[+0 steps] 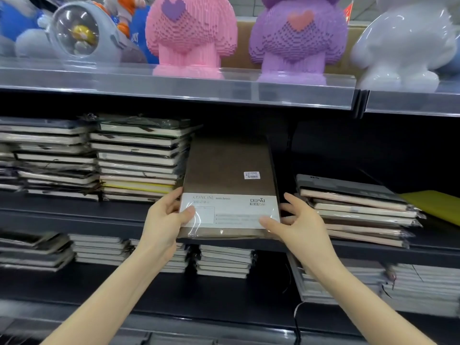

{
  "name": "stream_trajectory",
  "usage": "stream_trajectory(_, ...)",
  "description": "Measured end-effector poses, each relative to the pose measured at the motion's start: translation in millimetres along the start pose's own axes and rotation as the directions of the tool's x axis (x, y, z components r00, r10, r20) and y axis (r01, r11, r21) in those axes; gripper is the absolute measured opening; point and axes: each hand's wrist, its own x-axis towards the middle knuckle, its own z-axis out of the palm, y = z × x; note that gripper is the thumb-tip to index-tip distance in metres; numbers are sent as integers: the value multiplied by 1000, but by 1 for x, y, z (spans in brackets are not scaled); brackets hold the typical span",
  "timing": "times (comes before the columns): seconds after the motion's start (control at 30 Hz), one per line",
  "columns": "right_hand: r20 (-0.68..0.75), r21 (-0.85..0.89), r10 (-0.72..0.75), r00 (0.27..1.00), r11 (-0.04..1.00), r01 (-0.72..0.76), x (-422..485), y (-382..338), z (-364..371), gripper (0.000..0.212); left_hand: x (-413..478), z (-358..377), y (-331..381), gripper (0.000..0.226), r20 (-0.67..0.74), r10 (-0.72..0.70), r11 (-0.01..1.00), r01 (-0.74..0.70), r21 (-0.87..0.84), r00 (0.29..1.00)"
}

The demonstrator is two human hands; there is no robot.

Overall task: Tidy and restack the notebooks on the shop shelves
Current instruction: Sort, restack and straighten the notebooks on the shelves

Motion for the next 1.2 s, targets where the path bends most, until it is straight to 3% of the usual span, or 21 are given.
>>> stream_trajectory(0.07, -12, 4, -11, 1000, 1000, 11, 1, -2, 6, 47, -5, 0, 0, 46, 27, 35, 999, -35, 9, 999)
stream_trajectory(0.13, -13, 20, -19, 1000, 1000, 19, -3, -4, 11, 40, -11, -2, -1, 46, 47, 69, 997, -70, 14, 996)
stream_trajectory(0.47, 60, 274, -77, 995, 960, 58, -57, 1, -23, 65, -97, 1, 14, 55, 144, 175, 983, -182, 34, 974)
stream_trajectory(0.63, 53, 264, -127, 990, 958, 109, -102, -4, -86, 81, -164, 39, 20, 55, 163, 229, 940, -262, 220, 960)
stream_trajectory(0.73, 23, 283, -95, 995, 955, 85, -122, 3, -133, 76, -195, 74, 21, 53, 186, 252, 893, -302, 333, 950)
stream_trajectory(1.0, -48, 354, 88, 995, 933, -65, -146, 25, -251, 58, -221, 184, 11, 42, 370, 191, 852, -341, 397, 909)
stream_trajectory(1.1, -111, 339, 138, 984, 936, -93, -139, 37, -286, 58, -209, 227, 6, 34, 445, 174, 781, -398, 480, 878)
stream_trajectory(1.2, -180, 331, 189, 965, 936, -121, -129, 46, -316, 60, -185, 261, -1, 39, 480, 251, 540, -533, 651, 840)
